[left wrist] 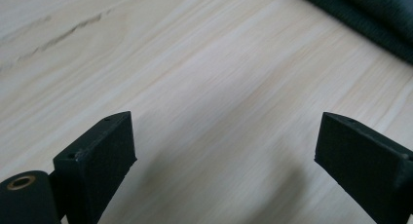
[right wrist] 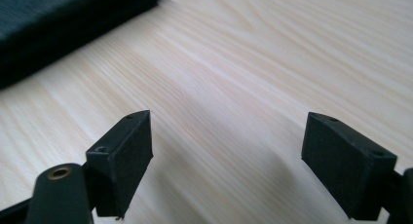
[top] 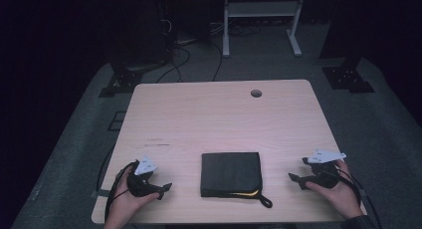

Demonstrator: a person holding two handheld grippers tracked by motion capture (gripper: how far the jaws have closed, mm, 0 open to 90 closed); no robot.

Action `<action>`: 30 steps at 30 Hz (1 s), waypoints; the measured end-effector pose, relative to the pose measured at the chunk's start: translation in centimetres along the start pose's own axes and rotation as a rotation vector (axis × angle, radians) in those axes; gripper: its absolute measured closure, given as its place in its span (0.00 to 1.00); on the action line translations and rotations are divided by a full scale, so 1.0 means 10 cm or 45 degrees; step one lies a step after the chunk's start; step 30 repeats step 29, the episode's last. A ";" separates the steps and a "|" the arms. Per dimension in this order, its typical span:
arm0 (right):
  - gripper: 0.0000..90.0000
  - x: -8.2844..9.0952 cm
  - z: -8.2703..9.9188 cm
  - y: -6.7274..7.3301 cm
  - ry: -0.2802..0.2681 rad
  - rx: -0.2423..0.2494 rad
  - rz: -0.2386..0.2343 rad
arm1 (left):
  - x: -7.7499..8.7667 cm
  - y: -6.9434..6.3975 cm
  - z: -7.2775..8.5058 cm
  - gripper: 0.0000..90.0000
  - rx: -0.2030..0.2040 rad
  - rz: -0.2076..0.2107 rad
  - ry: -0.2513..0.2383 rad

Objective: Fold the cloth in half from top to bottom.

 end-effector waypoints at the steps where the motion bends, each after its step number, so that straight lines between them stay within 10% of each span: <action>1: 0.20 0.00 0.02 -0.02 0.007 -0.011 0.008 | 0.00 0.01 0.02 0.07 0.005 0.000 0.009; 30: 0.15 -0.01 0.12 -0.12 -0.023 -0.113 0.076 | -0.02 0.03 0.18 0.00 -0.011 0.018 -0.052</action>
Point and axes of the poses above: each handheld gripper's, and its own axes: x roughly backward along the jaws, z roughly out of its underside, y roughly to its left, the point moved 3 cm from there along -x, roughly forward along the jaws, and after that the axes turned 9 degrees about -x, right-handed, at the moved point
